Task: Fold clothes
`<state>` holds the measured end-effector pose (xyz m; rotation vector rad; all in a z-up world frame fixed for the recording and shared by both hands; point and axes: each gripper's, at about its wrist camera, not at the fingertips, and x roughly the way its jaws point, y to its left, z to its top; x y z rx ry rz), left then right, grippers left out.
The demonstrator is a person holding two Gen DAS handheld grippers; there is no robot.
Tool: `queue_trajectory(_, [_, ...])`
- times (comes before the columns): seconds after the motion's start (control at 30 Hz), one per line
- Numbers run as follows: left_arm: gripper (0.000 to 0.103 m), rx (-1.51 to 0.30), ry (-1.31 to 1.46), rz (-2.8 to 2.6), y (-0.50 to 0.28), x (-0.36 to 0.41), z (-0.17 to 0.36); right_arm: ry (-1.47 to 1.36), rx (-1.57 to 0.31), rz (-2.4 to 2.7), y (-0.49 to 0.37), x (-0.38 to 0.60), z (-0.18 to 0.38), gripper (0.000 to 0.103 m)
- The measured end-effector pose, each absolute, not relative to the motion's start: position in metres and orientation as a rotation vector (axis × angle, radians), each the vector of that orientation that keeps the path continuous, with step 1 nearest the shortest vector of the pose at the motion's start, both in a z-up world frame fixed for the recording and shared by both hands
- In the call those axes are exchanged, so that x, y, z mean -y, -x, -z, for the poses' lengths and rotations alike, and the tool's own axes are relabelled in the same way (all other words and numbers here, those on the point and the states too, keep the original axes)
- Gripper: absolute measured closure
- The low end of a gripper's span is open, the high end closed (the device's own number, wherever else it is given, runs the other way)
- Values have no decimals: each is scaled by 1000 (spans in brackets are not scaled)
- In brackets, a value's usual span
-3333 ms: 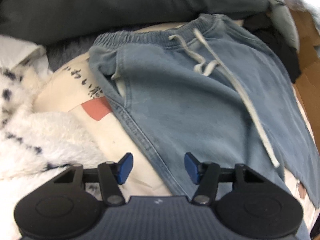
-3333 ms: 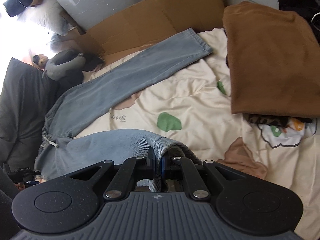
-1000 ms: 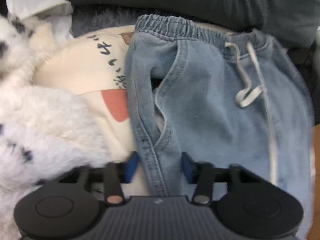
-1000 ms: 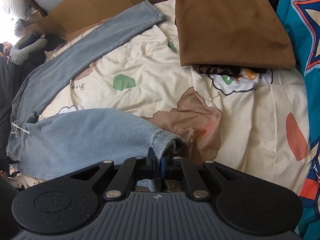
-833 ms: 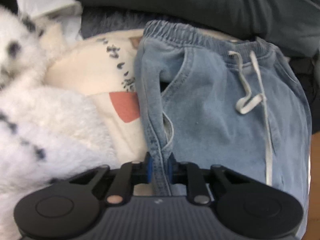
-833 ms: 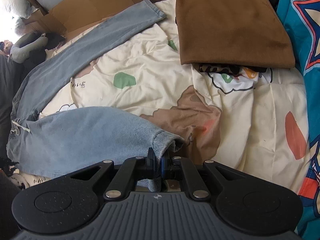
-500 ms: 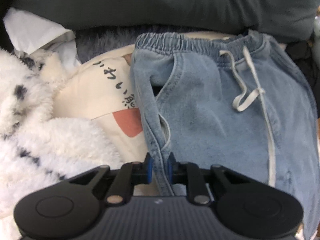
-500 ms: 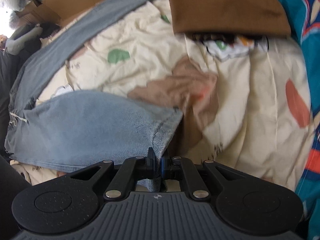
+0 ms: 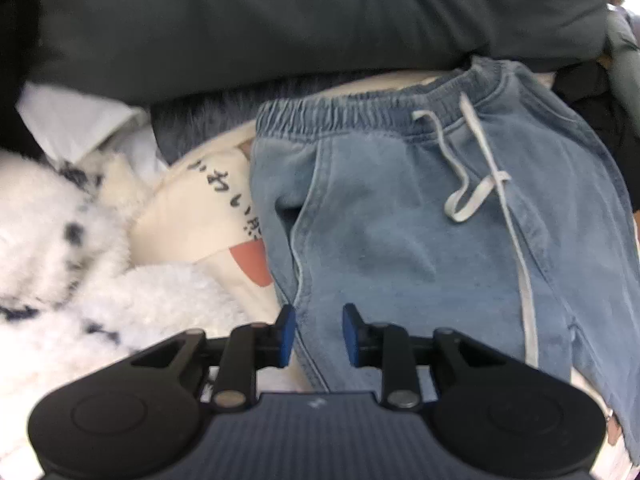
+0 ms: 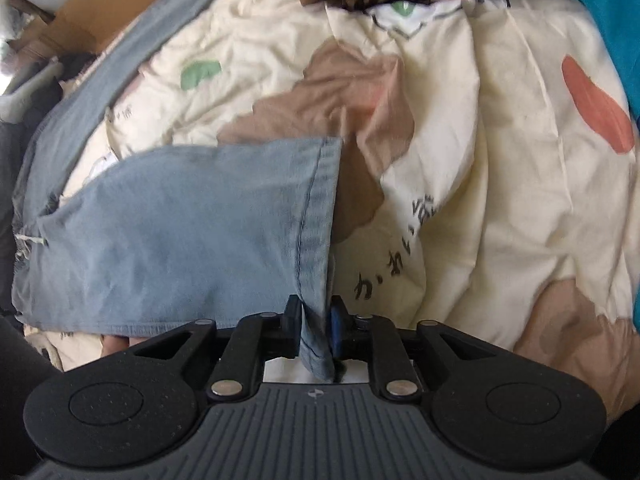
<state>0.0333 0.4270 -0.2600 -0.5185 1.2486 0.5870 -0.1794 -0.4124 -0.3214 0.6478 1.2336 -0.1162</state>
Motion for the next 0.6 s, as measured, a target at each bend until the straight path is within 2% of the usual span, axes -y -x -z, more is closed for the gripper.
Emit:
queue_trajectory(0.07, [66,-1242,516,-576,-34,-426,253,-658,-1197,113,179,416,320,82])
queue_trajectory(0.2, [59,-1233,487,-554,-37,-415,236,-682,-1122,117,177,428,317,79])
queue_trajectory(0.37, [57,-1208,436,-500,-43,-399,221,-721,-1049,161,163,446,320,73])
queue_trajectory(0.6, [57,-1194,429,-488,-49,-380,225,-698,-1044,165,125,442,338,73])
